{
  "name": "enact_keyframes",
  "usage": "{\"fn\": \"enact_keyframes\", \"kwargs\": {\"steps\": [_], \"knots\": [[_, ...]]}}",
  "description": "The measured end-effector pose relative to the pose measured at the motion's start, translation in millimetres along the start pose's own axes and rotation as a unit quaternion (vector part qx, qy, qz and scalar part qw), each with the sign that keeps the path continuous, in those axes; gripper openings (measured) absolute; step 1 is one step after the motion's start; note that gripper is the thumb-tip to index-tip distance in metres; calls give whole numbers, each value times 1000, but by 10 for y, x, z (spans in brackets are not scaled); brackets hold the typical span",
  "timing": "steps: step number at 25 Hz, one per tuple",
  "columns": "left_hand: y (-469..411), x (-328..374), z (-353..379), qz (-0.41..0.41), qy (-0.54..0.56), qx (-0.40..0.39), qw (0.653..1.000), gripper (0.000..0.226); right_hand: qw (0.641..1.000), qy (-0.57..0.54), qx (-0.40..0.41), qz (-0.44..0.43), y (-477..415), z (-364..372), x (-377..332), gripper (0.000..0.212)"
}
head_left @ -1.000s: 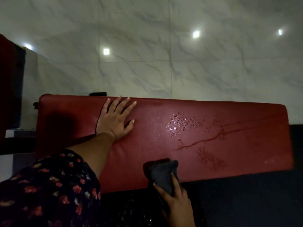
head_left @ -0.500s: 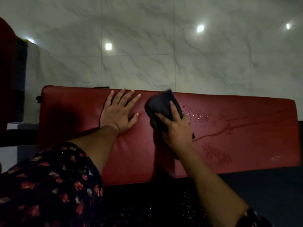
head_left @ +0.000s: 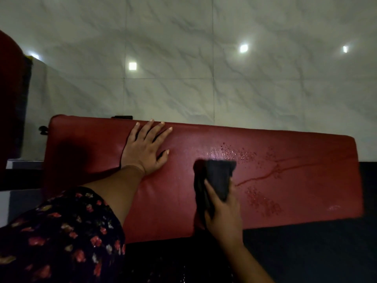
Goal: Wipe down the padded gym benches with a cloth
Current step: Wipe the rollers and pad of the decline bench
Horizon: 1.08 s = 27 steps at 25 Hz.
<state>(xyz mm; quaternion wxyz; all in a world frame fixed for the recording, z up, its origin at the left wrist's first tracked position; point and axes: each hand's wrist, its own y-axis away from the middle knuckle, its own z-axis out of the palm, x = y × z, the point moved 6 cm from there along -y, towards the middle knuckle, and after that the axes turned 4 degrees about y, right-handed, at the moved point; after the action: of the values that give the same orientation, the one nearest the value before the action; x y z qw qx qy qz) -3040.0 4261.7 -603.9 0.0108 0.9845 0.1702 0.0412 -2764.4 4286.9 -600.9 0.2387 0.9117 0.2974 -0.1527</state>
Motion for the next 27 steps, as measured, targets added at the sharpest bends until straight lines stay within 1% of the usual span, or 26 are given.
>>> {"fn": "enact_keyframes", "kwargs": {"steps": [3,4,5,7,8,9,11,13,15,18,19,21,23,27], "knots": [[1,4,1,1,2,1,1000,66,999,14,-30,-5,641,171,242,115],[0,7,-5,2,1,1,1000,66,999,34,-28,1,759,192,289,116],[3,7,-8,2,0,0,1000,66,999,47,-24,4,823,195,298,112],[6,0,-10,3,2,-1,1000,66,998,53,-18,9,804,184,223,89],[3,-4,-11,3,3,1,1000,66,998,48,-18,24,748,180,167,78],[5,-4,-14,2,5,2,1000,66,998,37,-21,48,677,179,109,71],[12,4,-13,1,6,2,1000,65,995,20,-22,96,503,172,34,67],[8,8,-12,1,8,-1,1000,65,994,21,-16,110,372,172,25,59],[4,19,-15,2,6,-10,1000,65,996,29,1,80,351,148,114,52],[26,5,-14,-5,2,-23,1000,65,1000,21,-13,2,370,120,287,67],[31,9,-14,-7,2,-30,1000,65,999,27,-19,-7,359,116,334,70],[9,36,-26,-8,2,-47,999,66,999,41,-26,4,319,103,384,72],[-3,62,-62,-10,6,-60,998,66,998,58,-34,0,256,79,358,67],[2,124,-89,-16,14,-72,997,66,996,88,-10,-14,-246,-118,294,53]]}}
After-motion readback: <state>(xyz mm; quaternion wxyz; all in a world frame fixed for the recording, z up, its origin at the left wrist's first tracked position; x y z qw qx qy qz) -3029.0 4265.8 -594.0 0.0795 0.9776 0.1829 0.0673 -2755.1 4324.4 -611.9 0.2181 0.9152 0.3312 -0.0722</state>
